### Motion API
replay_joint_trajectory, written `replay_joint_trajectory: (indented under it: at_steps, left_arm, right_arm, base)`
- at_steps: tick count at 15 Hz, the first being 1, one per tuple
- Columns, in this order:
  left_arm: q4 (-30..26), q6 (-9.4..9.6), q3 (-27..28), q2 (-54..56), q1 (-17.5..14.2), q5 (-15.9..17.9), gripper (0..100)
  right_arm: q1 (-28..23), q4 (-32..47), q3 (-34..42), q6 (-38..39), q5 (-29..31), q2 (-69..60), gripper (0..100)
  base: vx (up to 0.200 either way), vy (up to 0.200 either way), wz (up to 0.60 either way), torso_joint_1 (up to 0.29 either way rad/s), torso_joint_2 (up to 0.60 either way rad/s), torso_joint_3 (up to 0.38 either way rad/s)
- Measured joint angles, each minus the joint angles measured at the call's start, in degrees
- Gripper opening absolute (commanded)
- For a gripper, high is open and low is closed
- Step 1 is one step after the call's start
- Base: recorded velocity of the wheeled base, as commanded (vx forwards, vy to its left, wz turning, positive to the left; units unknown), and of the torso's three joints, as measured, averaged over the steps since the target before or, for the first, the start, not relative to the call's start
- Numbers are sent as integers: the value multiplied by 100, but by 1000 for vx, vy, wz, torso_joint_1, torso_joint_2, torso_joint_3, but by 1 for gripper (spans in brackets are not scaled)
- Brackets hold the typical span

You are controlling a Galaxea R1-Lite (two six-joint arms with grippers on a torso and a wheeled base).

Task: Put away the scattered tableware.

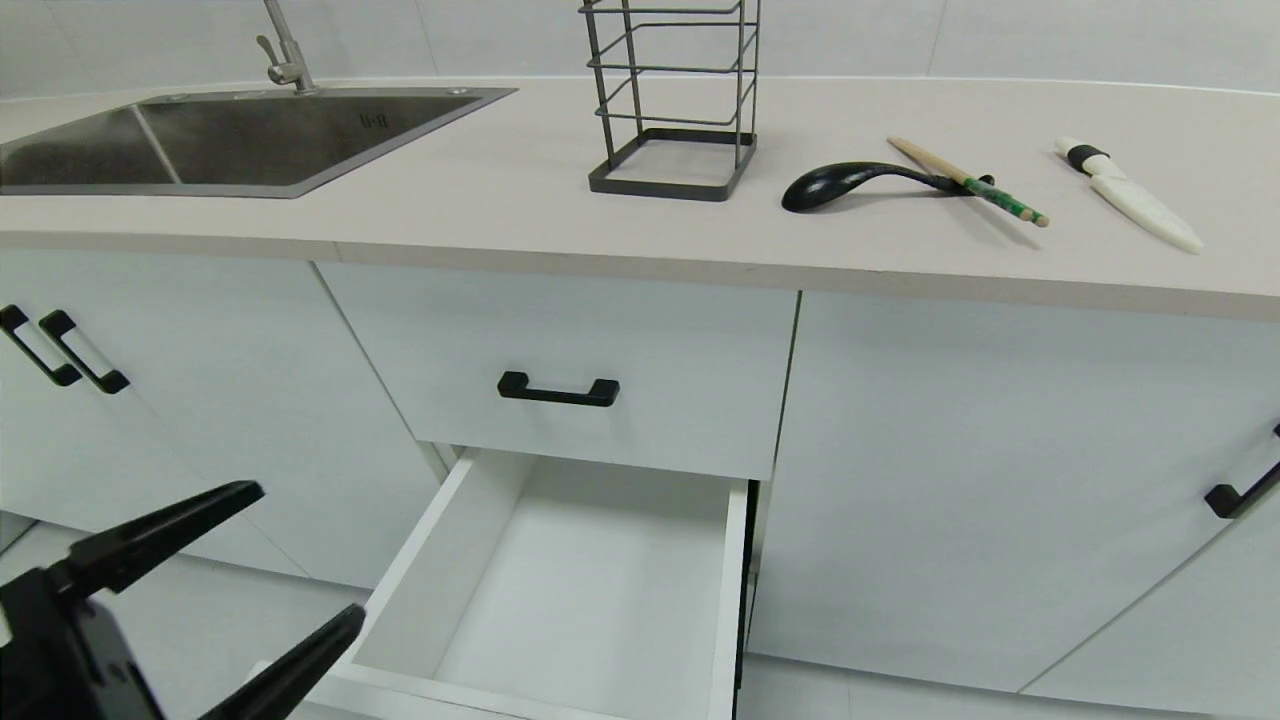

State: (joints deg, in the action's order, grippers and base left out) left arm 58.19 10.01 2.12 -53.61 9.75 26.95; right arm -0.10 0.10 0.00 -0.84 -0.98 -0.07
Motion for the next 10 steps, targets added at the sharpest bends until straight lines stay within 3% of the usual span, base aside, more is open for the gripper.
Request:
replay_joint_trajectory:
  at_steps: [3,6,7,8,10]
  left_arm:
    - [-1593,-40,-85,1879,-196,-18,100]
    - [-4163,-128,-107,3730,-490,-260,100]
    - [-5080,-249,-139,4216,-642,-611,100]
    - [-5619,-383,-139,4590,-767,-1251,100]
    - [-5789,-588,-166,5033,-924,-2469,100]
  right_arm:
    - [2,0,0,-6,-4,2,0]
    - [0,0,0,2,0,2,0]
    - [0,1,0,0,0,2,0]
    - [0,0,0,0,2,0,0]
    - [0,4,0,-2,2,2,0]
  base:
    - [0,0,0,0,0,0]
    - [0,0,0,0,0,0]
    - [0,0,0,0,0,0]
    - [0,0,0,0,0,0]
    - [0,0,0,0,0,0]
